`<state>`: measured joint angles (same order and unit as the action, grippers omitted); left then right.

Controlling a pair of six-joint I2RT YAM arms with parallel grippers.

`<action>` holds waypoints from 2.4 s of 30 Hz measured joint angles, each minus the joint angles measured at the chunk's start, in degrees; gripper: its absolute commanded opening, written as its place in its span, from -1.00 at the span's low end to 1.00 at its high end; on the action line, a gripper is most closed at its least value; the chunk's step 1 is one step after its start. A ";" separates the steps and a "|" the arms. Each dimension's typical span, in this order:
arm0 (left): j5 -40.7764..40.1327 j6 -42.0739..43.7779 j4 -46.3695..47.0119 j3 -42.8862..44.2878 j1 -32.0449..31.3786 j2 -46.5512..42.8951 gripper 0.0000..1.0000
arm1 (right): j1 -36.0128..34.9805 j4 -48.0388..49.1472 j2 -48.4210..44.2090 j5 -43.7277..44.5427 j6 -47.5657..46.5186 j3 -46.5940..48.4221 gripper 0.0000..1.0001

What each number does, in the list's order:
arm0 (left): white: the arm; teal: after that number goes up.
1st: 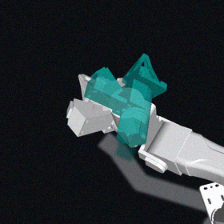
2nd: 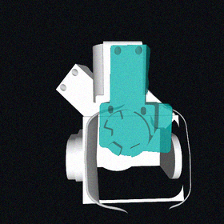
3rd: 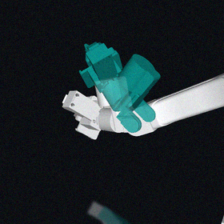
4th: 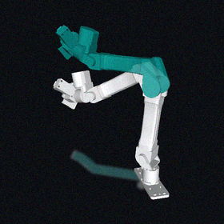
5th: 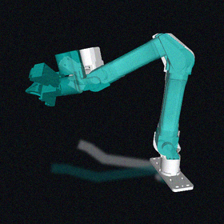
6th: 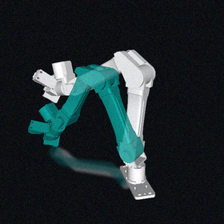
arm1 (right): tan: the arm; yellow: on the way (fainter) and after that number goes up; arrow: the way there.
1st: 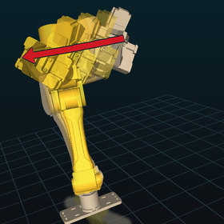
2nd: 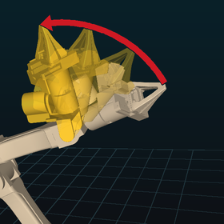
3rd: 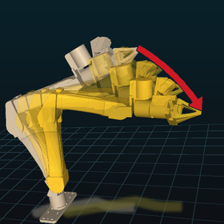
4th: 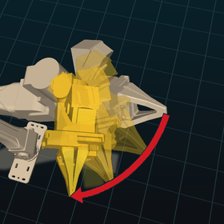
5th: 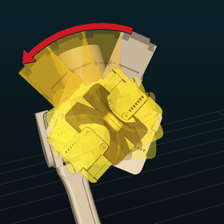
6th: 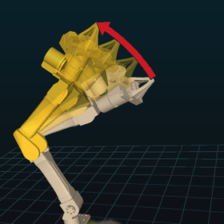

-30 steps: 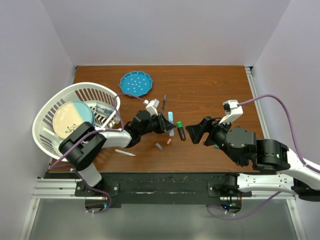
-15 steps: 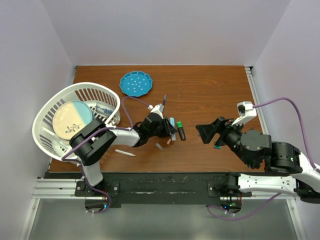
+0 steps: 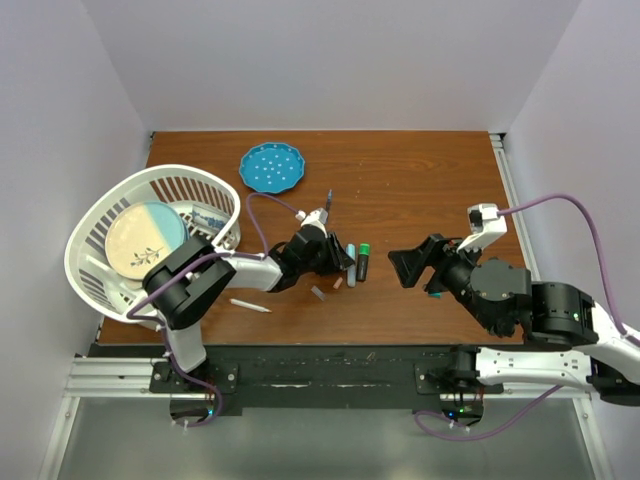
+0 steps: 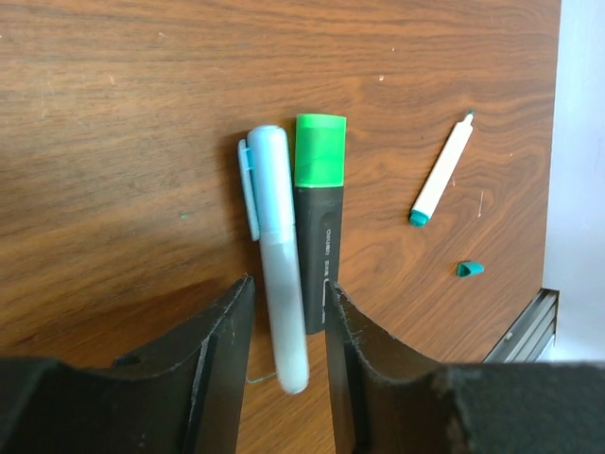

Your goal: Insert the pens into the pen caps

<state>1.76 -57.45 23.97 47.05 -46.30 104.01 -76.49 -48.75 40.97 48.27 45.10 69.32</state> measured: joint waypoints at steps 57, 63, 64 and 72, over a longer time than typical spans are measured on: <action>-12.52 28.22 -36.06 -10.19 -0.02 -62.18 1.00 | 64.94 24.44 50.93 -31.54 6.38 -18.78 -0.43; -12.20 28.61 -36.02 -10.19 -0.02 -62.18 0.98 | 64.94 24.92 51.39 -31.36 6.45 -18.64 -0.64; -11.96 28.63 -36.00 -10.16 -0.02 -62.14 0.97 | 64.94 25.07 51.43 -31.36 6.43 -18.64 -0.70; -8.22 28.04 -33.92 -9.86 -0.02 -56.33 0.85 | 65.18 28.57 50.64 -33.31 4.61 -20.22 -1.00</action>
<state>-6.46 -29.41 -9.96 37.19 -46.33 47.68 -11.31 -20.18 91.61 14.96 49.71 49.10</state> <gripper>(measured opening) 0.944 0.154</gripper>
